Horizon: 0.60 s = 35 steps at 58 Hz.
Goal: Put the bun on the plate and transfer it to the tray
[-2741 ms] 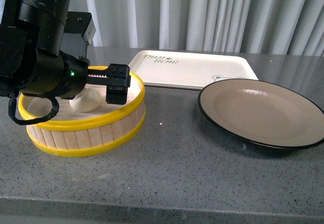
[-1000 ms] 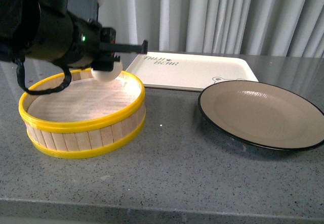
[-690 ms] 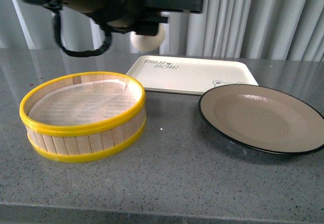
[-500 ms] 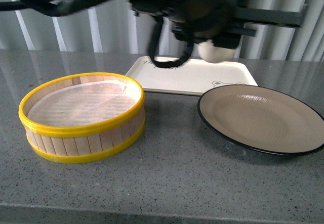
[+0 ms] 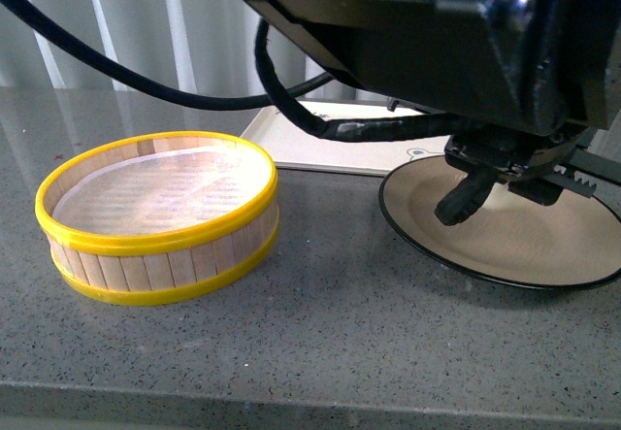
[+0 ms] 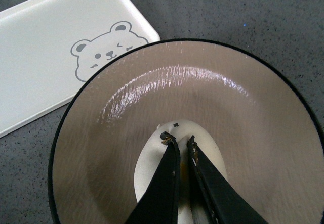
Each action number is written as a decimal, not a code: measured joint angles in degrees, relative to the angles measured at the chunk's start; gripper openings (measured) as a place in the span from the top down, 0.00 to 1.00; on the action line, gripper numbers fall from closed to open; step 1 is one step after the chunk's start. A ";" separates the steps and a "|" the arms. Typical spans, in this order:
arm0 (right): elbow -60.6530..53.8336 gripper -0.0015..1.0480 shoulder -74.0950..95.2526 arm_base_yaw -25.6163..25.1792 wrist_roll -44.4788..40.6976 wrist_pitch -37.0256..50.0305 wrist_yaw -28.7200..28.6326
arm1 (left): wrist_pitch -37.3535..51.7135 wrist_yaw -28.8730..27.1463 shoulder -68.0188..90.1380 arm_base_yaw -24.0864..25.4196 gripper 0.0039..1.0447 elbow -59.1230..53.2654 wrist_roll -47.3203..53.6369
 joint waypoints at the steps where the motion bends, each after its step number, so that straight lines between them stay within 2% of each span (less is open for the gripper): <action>1: -0.02 0.08 0.00 0.00 0.00 0.00 0.00 | -0.33 -0.20 0.26 -0.04 0.97 0.31 0.13; 35: -0.02 0.08 0.00 0.00 0.00 0.00 0.00 | -4.94 -1.27 4.24 -0.35 0.97 6.78 1.55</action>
